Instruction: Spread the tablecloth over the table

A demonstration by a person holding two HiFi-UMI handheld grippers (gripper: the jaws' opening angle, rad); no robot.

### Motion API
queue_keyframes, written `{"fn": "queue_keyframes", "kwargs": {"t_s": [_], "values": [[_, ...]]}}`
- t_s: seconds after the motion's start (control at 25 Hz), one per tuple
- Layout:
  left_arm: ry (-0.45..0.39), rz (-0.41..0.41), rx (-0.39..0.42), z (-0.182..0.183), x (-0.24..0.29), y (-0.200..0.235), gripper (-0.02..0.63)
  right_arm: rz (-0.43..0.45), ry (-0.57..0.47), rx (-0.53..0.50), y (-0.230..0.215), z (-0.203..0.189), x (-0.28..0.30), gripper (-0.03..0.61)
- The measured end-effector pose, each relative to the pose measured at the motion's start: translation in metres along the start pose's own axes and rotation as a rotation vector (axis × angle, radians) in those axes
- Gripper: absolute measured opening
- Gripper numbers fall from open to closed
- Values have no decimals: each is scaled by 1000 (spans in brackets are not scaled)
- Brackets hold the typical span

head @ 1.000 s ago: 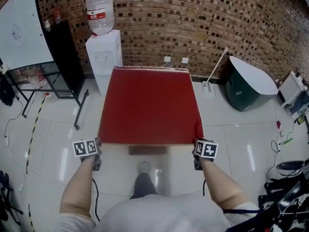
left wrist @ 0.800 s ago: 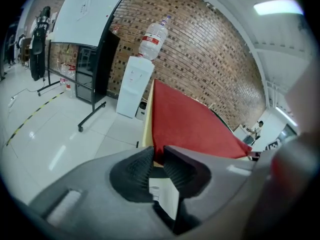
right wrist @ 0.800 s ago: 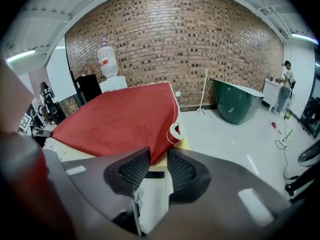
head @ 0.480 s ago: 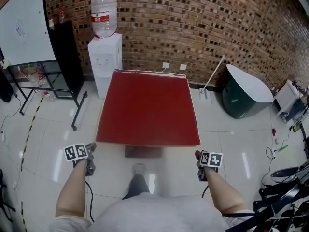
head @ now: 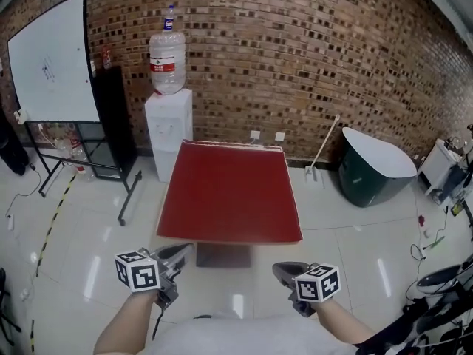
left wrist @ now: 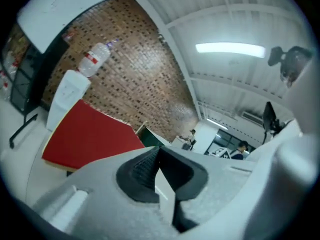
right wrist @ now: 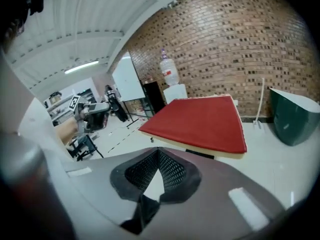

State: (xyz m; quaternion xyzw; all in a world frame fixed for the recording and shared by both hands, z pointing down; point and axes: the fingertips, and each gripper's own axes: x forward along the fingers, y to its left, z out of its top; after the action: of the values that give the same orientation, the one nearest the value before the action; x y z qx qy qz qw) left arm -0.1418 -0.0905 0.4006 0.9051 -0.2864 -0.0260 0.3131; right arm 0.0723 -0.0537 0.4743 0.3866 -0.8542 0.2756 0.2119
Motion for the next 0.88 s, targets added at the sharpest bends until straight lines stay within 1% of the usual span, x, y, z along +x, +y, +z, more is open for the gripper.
{"fn": "queue_keyframes", "kwargs": {"t_s": [0.08,0.16,0.24,0.32,0.4,0.56,0.72,0.88], "values": [[44,-60,102,1,6,-37,2,60,-18,-69,34,18,-7,0],[74,-99,194,0,6,-66,2,111,-50,-103,63,31,-18,0],[98,-124,274,-4,-3,-89,2,149,-88,-92,89,38,-29,0],[120,-139,326,-14,-19,-107,2,167,-119,-63,113,34,-36,0],[138,-158,334,-29,-39,-121,2,172,-135,-40,136,22,-39,0],[187,-181,278,-73,-95,-151,0,212,-158,13,207,-18,-53,0],[216,-207,308,-112,-152,-186,1,212,-167,34,273,-62,-75,0],[238,-237,310,-149,-192,-217,2,183,-159,64,317,-109,-94,0]]}}
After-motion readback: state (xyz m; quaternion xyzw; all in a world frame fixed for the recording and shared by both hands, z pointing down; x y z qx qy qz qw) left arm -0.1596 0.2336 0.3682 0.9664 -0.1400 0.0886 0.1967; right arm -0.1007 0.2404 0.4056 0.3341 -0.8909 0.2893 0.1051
